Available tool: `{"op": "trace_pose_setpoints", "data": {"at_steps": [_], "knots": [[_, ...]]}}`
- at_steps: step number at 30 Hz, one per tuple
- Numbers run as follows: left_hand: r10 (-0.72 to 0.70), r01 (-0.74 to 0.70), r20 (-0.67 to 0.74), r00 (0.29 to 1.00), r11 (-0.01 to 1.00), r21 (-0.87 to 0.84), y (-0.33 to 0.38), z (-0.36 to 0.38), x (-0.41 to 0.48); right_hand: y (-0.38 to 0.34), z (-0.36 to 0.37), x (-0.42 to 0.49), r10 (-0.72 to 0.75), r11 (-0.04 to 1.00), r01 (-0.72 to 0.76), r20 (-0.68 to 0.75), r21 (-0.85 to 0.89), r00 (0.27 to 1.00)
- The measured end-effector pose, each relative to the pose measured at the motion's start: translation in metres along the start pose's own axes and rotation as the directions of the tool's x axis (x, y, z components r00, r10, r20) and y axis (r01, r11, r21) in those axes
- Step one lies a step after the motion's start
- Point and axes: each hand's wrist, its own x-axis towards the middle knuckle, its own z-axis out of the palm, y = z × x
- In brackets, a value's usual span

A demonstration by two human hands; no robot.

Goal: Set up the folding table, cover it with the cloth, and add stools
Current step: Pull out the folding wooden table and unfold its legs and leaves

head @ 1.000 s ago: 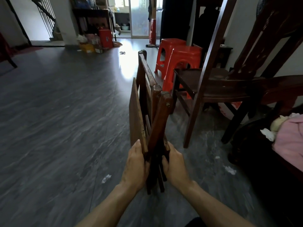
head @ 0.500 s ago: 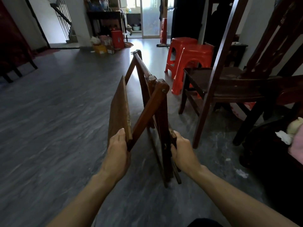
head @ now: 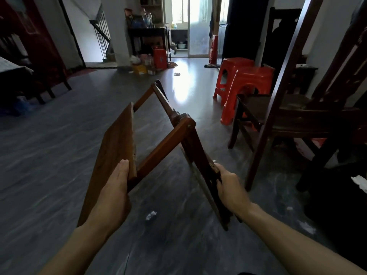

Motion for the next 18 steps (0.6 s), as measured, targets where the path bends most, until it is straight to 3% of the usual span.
{"op": "trace_pose_setpoints", "data": {"at_steps": [10,14,16,18], "knots": [[-0.156,0.151,0.024,0.987,0.978,0.141,-0.053,-0.062,-0.017,-0.032,0.015,0.021,-0.110,0.976,0.122,0.074,-0.183,0.991],[-0.100,0.101,0.080,0.992,0.995,-0.012,-0.044,-0.082,-0.013,-0.036,0.015,0.028,-0.153,0.957,0.164,0.062,-0.238,0.986],[-0.147,0.142,0.041,0.988,0.982,0.123,-0.039,-0.087,-0.009,-0.035,0.013,0.029,-0.179,0.955,0.180,0.025,-0.234,0.984],[-0.143,0.141,0.006,0.990,0.979,0.151,-0.033,-0.088,-0.005,-0.032,0.009,0.028,-0.186,0.962,0.183,0.004,-0.203,0.982]]}}
